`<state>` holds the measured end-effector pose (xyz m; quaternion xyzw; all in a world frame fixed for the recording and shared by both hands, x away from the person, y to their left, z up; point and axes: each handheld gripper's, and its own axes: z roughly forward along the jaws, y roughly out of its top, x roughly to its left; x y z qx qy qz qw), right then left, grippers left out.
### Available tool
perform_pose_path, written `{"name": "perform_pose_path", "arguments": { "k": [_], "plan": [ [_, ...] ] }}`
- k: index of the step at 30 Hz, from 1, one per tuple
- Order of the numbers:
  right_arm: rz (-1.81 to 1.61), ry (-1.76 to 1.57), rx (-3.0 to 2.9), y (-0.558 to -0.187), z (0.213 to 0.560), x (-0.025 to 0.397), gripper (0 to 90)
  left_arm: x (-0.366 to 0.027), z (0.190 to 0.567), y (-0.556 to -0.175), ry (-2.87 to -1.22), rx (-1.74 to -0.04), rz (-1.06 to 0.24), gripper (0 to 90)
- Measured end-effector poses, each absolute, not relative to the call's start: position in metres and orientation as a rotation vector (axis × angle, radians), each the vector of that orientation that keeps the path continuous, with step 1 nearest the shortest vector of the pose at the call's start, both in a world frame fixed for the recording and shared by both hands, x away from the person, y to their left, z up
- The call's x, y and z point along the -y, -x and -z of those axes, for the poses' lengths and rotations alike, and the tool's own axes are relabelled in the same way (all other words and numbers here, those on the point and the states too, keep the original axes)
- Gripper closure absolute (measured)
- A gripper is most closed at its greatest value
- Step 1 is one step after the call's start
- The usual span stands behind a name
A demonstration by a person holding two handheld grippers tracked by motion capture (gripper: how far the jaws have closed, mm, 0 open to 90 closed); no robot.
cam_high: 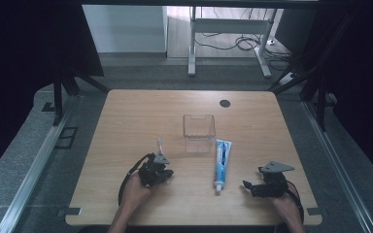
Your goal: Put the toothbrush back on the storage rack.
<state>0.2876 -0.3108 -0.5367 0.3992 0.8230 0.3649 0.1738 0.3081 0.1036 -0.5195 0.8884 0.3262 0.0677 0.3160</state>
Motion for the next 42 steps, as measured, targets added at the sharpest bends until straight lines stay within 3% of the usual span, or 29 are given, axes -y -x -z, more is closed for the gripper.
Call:
{"name": "perform_pose_path", "arguments": {
  "k": [18,42],
  "plan": [
    [-1.033,-1.105,-2.338,-0.288,0.539,0.309,5.4,-0.119,0.522,-0.304,-2.349,-0.913,-0.19,88.0],
    [-1.01,-1.116,-2.375,-0.289,0.541,0.307,5.3,-0.159,0.518,-0.304,-2.34,-1.026,-0.215,86.7]
  ]
}}
